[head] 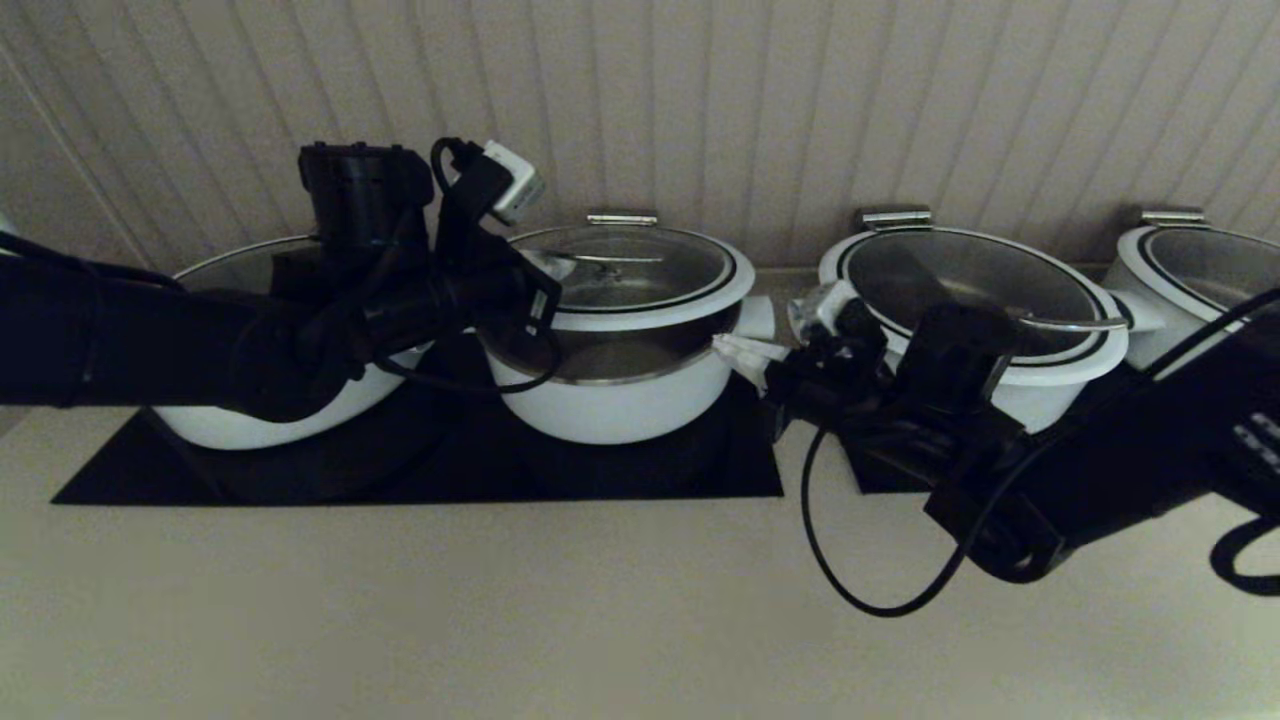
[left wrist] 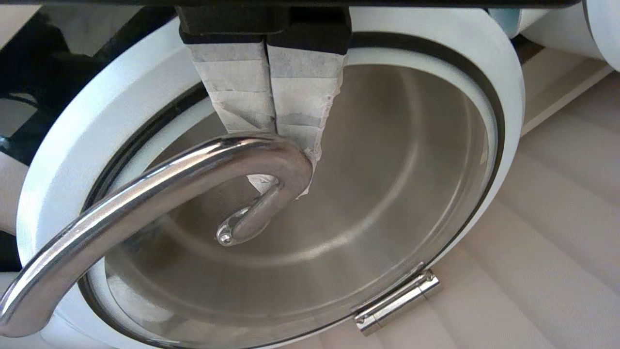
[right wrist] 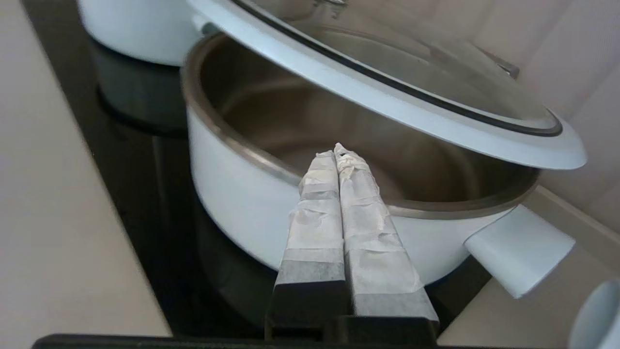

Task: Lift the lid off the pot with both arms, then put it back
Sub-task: Hold the pot lid with the right arm

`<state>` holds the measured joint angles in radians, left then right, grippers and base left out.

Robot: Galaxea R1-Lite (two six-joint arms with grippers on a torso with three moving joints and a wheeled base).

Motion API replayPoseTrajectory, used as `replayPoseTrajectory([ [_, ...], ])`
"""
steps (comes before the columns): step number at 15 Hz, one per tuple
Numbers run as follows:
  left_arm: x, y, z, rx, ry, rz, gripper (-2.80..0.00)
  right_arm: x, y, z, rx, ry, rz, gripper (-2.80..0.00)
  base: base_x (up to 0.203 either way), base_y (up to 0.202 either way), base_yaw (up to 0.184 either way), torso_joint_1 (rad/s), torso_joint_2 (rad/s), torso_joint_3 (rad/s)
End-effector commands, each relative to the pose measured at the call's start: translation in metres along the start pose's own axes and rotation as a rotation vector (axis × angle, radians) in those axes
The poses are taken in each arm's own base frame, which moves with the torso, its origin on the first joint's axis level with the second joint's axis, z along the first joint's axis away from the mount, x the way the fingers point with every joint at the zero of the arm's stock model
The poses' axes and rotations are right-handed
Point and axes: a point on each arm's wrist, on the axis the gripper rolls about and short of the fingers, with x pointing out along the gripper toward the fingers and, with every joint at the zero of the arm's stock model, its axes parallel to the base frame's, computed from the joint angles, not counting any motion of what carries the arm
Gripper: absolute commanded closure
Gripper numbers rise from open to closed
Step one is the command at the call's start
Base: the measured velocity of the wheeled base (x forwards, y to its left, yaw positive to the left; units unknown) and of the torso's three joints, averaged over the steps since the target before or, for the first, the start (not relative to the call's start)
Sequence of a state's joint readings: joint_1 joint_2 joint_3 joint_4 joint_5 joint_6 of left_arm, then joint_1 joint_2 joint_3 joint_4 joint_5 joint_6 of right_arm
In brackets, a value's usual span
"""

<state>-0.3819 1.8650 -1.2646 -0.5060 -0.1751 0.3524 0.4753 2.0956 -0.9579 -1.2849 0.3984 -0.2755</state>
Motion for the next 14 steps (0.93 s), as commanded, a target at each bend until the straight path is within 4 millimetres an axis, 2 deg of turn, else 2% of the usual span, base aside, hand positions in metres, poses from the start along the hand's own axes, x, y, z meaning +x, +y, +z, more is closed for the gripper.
replayPoseTrajectory([
  [1,-0.002,0.0,0.002,0.003,-0.007,0.0,0.0,0.012,-0.001,-0.014,0.001,0.003,-0.004,0.0,0.0,0.0,0.0,0.0,0.0,0.0],
  [4,-0.002,0.0,0.002,0.002,-0.007,0.001,0.0,0.03,-0.005,-0.022,-0.008,-0.014,-0.048,0.0,0.0,0.0,0.0,0.0,0.0,0.0],
  [8,-0.002,0.0,0.002,0.003,-0.007,0.001,0.0,0.054,-0.017,-0.015,-0.036,-0.08,-0.086,0.0,0.0,0.0,0.0,0.0,0.0,0.0],
  [14,-0.007,-0.002,-0.002,0.0,0.008,-0.004,0.0,0.056,-0.02,-0.012,-0.04,-0.089,-0.098,0.0,0.0,0.0,0.0,0.0,0.0,0.0],
])
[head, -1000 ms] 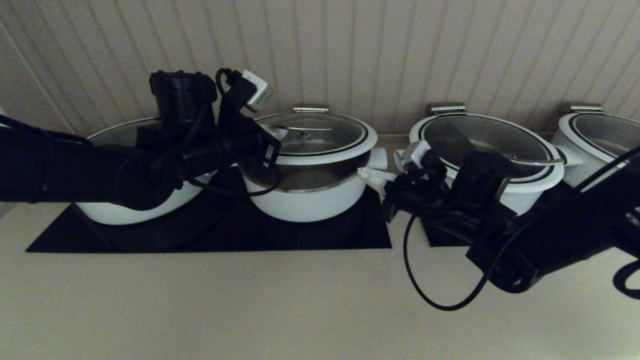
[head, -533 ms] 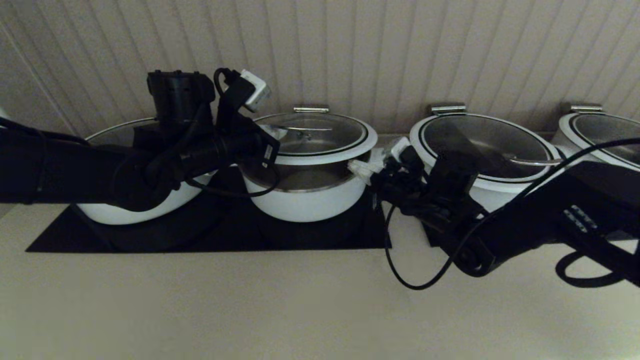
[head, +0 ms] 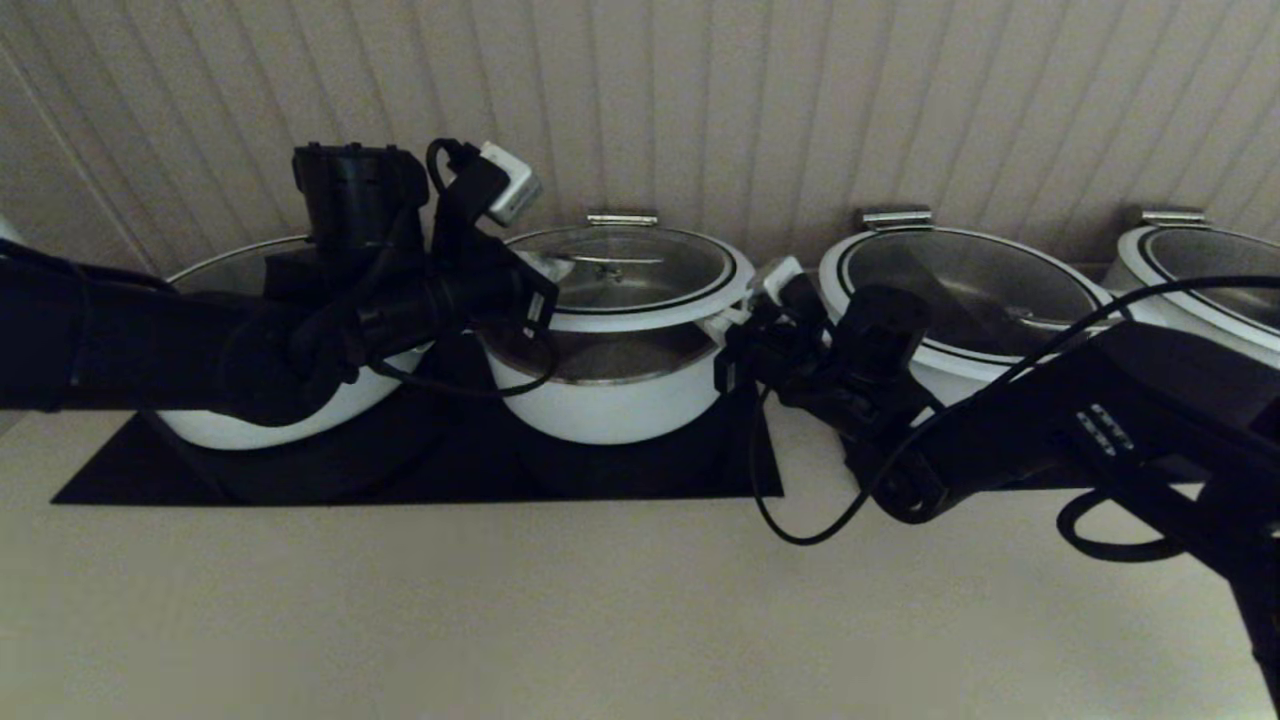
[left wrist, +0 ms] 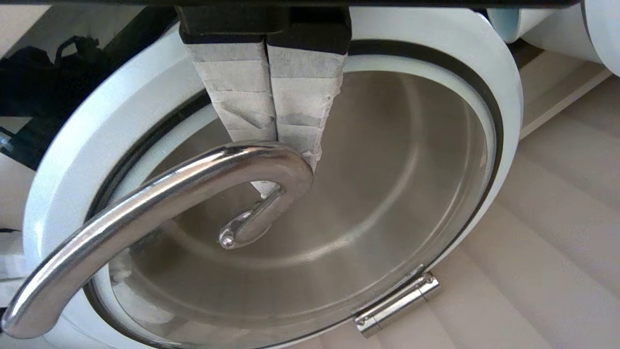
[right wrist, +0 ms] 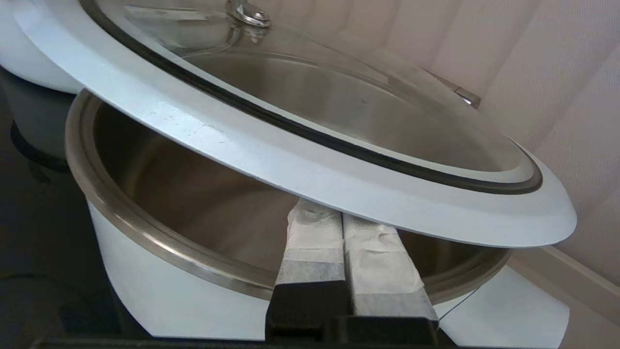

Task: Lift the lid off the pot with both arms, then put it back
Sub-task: Hold the pot lid with the right arm

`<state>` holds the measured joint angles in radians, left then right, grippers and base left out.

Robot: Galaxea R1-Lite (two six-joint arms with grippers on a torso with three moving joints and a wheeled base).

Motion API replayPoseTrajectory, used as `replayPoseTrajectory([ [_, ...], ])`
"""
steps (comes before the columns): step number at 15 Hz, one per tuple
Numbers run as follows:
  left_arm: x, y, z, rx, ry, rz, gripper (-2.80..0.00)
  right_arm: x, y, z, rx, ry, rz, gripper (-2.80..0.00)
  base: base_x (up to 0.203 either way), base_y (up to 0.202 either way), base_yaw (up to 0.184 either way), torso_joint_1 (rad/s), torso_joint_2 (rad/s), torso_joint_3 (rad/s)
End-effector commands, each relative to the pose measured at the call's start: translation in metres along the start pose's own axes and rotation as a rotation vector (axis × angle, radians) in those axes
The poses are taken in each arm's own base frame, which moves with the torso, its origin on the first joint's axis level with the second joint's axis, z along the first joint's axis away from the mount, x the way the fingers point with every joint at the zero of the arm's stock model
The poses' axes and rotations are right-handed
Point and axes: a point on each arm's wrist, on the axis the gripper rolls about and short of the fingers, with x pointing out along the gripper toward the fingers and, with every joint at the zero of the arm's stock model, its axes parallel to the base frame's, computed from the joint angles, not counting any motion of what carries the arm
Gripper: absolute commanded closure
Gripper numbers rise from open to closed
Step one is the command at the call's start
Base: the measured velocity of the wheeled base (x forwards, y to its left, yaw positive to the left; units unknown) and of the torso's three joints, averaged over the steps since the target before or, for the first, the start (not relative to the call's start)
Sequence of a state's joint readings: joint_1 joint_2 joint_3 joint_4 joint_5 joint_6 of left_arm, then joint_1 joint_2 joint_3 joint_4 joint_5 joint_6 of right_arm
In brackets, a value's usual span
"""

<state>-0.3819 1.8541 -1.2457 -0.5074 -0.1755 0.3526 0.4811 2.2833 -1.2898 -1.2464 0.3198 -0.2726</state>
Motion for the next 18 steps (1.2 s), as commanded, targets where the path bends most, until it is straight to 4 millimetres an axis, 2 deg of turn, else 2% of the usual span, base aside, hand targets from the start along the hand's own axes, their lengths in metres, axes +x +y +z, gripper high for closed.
replayPoseTrajectory([
  [1,-0.007,-0.002,-0.002,-0.001,0.009,-0.004,0.0,0.0,-0.001,0.004,-0.008,-0.016,-0.003,0.0,0.0,0.0,0.0,0.0,0.0,0.0],
  [9,-0.022,-0.002,0.001,-0.002,0.012,0.001,0.0,0.0,-0.002,0.007,-0.013,-0.027,-0.006,0.0,0.0,0.0,0.0,0.0,0.0,0.0],
  [18,-0.058,0.007,-0.008,-0.011,0.057,0.041,0.0,0.0,-0.003,0.008,-0.015,-0.028,-0.007,0.0,0.0,0.0,0.0,0.0,0.0,0.0],
])
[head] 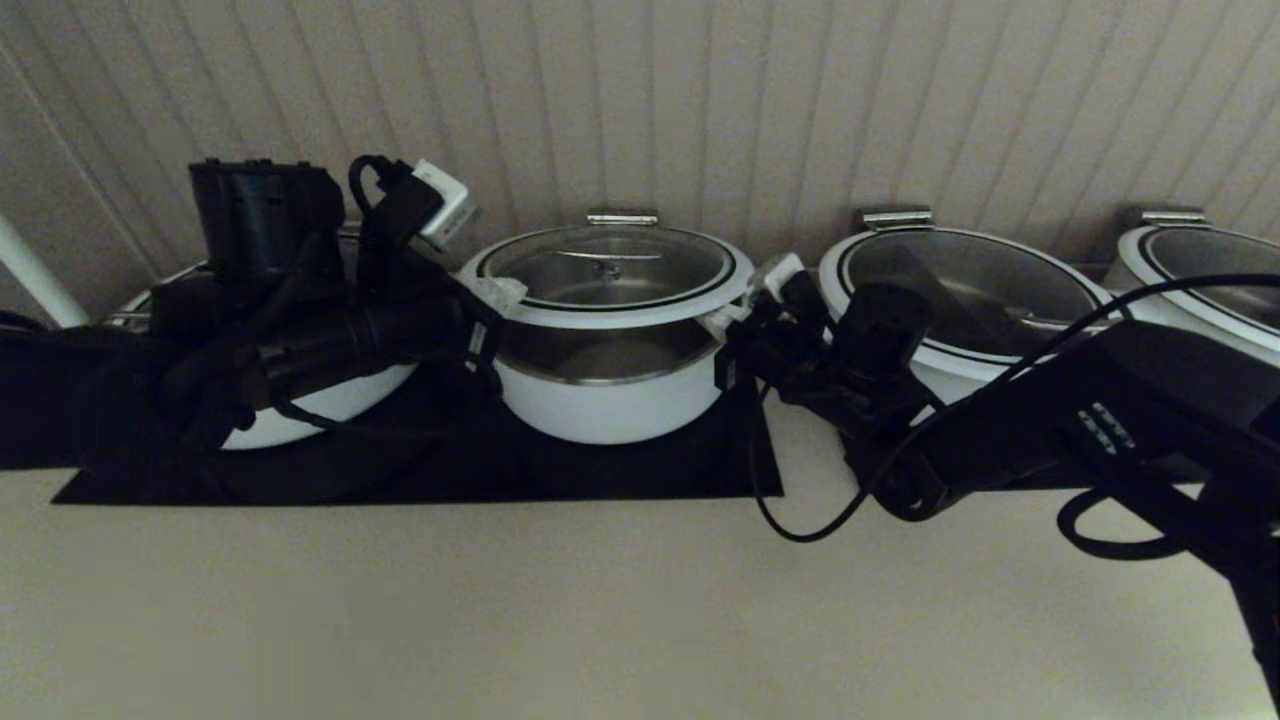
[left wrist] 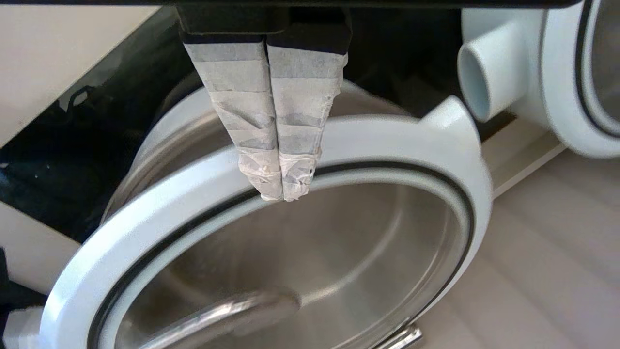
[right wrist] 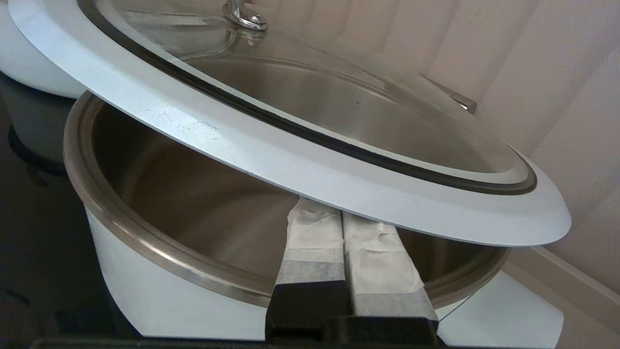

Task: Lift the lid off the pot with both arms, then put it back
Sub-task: Hold the pot lid with the right arm

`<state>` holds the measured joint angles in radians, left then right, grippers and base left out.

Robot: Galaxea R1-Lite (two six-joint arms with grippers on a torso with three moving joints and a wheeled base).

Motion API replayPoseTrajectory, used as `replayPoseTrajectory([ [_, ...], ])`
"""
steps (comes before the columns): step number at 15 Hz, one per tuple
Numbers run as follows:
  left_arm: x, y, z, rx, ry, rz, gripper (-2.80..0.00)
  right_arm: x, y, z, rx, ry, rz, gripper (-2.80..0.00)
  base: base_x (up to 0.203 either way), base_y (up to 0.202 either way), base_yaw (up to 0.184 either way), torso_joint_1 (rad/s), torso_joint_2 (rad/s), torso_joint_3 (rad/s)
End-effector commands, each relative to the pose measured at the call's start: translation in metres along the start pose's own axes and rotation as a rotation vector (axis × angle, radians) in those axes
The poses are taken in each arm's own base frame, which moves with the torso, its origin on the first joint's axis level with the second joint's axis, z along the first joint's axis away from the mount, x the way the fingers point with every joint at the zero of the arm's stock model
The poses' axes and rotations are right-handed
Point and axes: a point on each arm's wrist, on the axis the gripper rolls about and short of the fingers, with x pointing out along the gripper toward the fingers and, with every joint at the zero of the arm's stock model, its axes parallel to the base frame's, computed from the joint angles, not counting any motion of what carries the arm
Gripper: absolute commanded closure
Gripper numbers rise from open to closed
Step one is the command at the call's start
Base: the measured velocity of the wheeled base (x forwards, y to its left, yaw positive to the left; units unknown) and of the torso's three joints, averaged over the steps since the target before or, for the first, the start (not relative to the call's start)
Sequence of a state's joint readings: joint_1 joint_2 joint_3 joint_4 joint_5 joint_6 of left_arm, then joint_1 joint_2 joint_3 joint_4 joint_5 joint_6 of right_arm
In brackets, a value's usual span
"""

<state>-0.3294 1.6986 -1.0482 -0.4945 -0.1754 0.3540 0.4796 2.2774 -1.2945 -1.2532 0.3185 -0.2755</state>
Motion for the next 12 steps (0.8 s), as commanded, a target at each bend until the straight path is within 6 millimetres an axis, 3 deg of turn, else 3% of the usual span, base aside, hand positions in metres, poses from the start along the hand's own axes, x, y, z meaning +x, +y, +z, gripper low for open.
replayPoseTrajectory([
  [1,-0.011,0.002,0.002,0.003,-0.01,0.013,0.0,0.0,-0.001,0.003,-0.006,-0.013,-0.001,0.0,0.0,0.0,0.0,0.0,0.0,0.0],
  [12,-0.046,-0.005,-0.003,0.0,0.002,0.017,0.0,-0.001,-0.004,0.004,-0.01,-0.012,-0.008,0.0,0.0,0.0,0.0,0.0,0.0,0.0],
])
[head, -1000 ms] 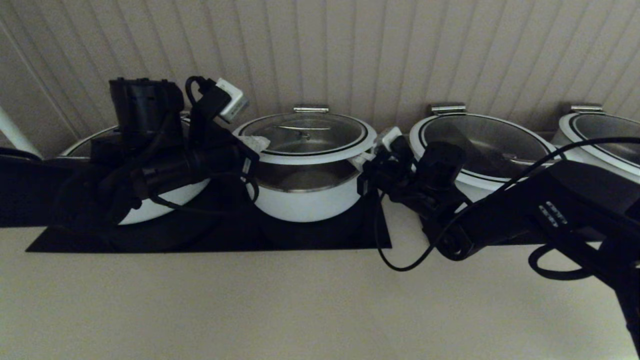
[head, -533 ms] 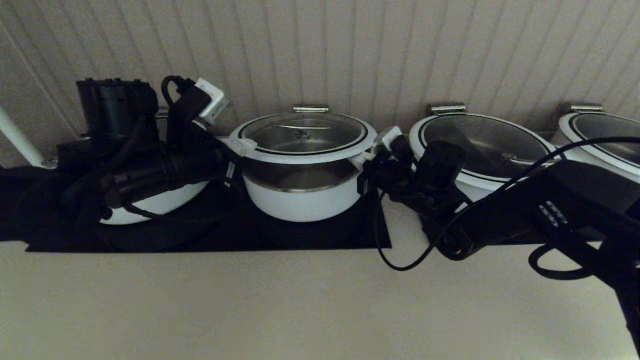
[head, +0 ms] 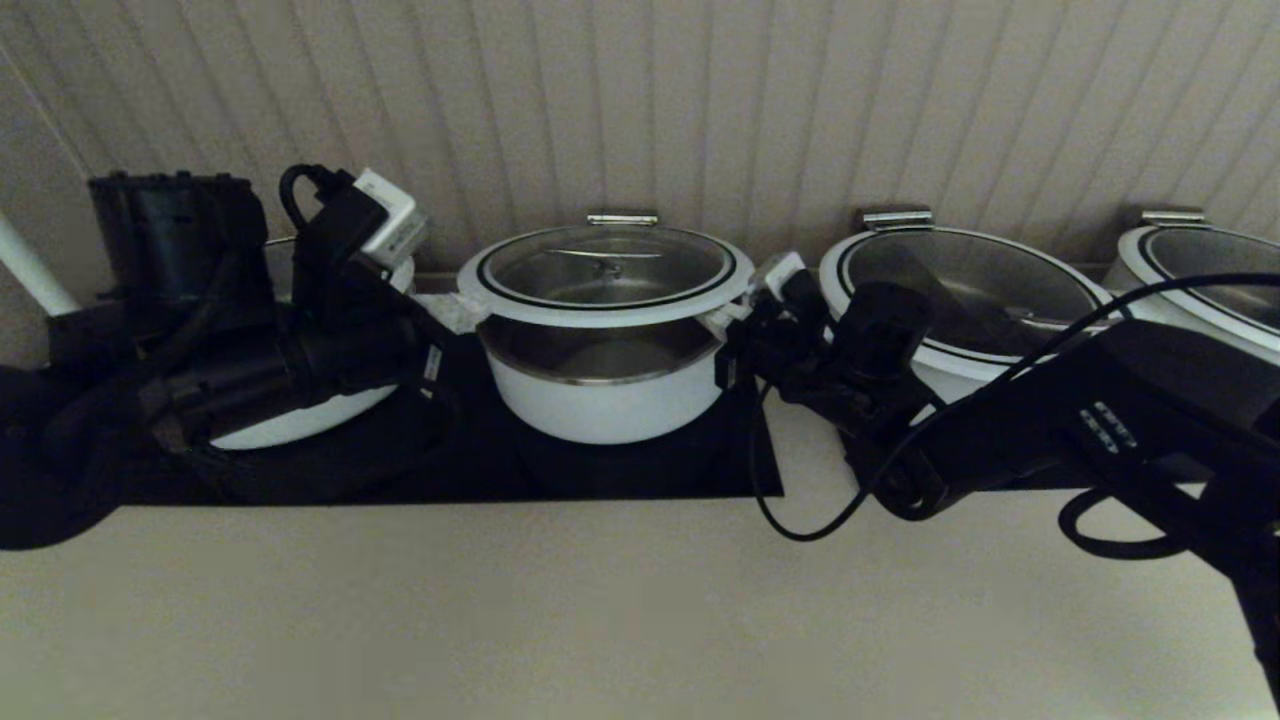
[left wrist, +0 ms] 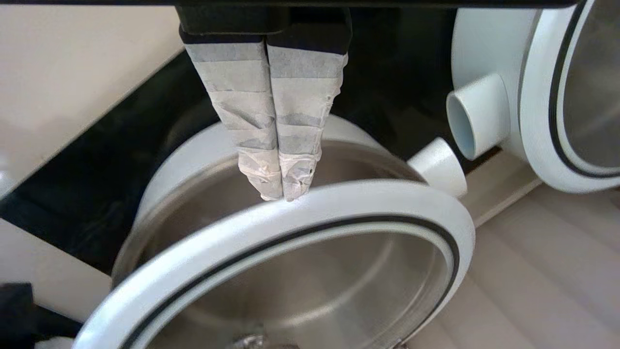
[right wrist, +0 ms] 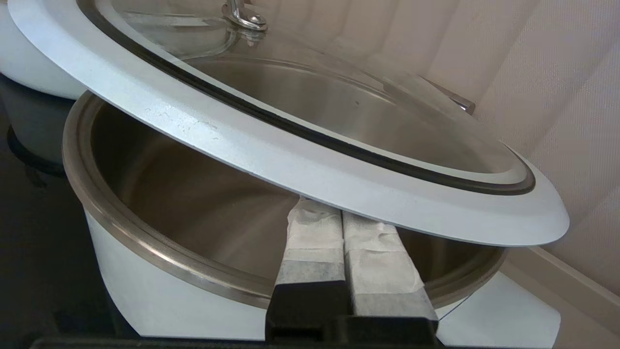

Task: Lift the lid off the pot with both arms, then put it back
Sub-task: Hold the pot lid with the right arm

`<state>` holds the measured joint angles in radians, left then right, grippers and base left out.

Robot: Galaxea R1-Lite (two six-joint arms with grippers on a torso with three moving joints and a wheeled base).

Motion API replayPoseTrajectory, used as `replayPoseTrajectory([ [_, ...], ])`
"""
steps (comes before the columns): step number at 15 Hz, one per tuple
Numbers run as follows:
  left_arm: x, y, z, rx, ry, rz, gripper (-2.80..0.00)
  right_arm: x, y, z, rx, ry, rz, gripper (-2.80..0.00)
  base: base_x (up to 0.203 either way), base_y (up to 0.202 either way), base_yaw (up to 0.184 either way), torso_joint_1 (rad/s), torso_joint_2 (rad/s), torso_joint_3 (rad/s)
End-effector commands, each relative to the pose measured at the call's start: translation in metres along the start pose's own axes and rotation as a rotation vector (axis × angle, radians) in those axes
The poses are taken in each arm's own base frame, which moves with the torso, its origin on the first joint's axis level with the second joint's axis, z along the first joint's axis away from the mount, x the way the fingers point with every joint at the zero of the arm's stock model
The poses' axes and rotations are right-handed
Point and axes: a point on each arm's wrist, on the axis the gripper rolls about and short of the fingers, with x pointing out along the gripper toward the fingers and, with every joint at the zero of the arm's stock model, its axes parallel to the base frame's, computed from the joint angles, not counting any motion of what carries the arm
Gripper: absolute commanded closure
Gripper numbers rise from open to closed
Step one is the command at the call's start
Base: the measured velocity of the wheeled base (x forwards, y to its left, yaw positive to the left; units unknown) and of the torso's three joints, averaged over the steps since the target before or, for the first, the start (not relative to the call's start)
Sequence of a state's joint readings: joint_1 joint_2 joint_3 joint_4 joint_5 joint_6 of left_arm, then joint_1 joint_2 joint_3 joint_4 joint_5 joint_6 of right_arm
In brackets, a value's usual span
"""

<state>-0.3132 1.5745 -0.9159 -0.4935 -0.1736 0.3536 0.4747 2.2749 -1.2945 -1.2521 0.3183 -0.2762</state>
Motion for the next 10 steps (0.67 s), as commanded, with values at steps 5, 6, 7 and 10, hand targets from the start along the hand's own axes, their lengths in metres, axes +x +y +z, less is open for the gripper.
replayPoseTrajectory([
  [5,-0.027,-0.003,-0.006,-0.002,0.005,0.011,0.0,0.0,-0.002,0.003,-0.008,-0.012,-0.003,0.0,0.0,0.0,0.0,0.0,0.0,0.0],
  [6,-0.03,-0.005,-0.009,-0.003,0.013,0.009,0.0,0.0,-0.002,0.004,-0.008,-0.014,-0.004,0.0,0.0,0.0,0.0,0.0,0.0,0.0],
  [7,-0.032,-0.007,-0.012,-0.005,0.023,0.002,0.0,0.0,-0.002,0.004,-0.008,-0.014,-0.004,0.0,0.0,0.0,0.0,0.0,0.0,0.0],
  [10,-0.034,-0.01,-0.019,-0.009,0.042,-0.006,0.0,0.0,-0.002,0.004,-0.009,-0.015,-0.004,0.0,0.0,0.0,0.0,0.0,0.0,0.0],
])
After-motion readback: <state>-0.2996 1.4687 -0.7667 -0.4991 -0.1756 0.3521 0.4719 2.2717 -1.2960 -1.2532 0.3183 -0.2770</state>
